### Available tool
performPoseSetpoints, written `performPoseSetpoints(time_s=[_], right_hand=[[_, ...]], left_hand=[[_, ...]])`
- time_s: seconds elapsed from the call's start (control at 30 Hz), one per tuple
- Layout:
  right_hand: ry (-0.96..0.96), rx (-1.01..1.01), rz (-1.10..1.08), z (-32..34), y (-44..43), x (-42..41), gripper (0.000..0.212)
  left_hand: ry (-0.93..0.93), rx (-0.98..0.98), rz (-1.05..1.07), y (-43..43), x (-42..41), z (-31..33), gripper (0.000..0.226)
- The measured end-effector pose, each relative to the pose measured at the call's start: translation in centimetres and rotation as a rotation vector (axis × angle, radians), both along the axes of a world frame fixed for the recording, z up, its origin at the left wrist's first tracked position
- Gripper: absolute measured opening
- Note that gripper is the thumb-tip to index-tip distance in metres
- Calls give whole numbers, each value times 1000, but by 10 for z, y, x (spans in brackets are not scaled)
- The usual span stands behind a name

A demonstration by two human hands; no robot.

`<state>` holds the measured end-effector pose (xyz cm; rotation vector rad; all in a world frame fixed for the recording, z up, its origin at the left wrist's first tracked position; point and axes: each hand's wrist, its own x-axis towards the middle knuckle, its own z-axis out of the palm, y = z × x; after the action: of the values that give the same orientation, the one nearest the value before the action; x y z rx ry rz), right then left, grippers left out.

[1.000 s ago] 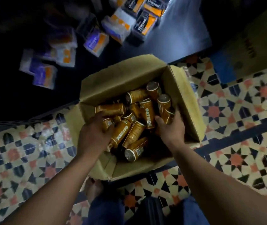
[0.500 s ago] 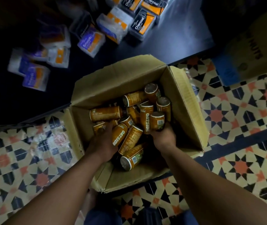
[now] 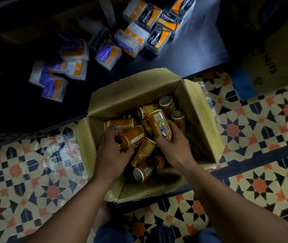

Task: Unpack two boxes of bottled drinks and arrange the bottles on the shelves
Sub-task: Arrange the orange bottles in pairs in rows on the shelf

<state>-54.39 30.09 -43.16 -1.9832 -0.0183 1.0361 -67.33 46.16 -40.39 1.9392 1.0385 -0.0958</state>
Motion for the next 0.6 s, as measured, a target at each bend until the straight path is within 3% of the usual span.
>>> performPoseSetpoints(time_s=[0.13,0.3,0.47,0.6], right_hand=[[-133,93,-3,56,-8,4,81],[-359,101,-76,144,-12,13,61],[-515,133,-8,248,-22,25,53],[-561,207,-14,350,-33,26,61]], left_hand=[[-60,12,50,0,5,49,80],[-173,110,78,1,7,134,73],[-265,185,136,-3,8,243,76],[-341,202,164,-10,4,344,81]])
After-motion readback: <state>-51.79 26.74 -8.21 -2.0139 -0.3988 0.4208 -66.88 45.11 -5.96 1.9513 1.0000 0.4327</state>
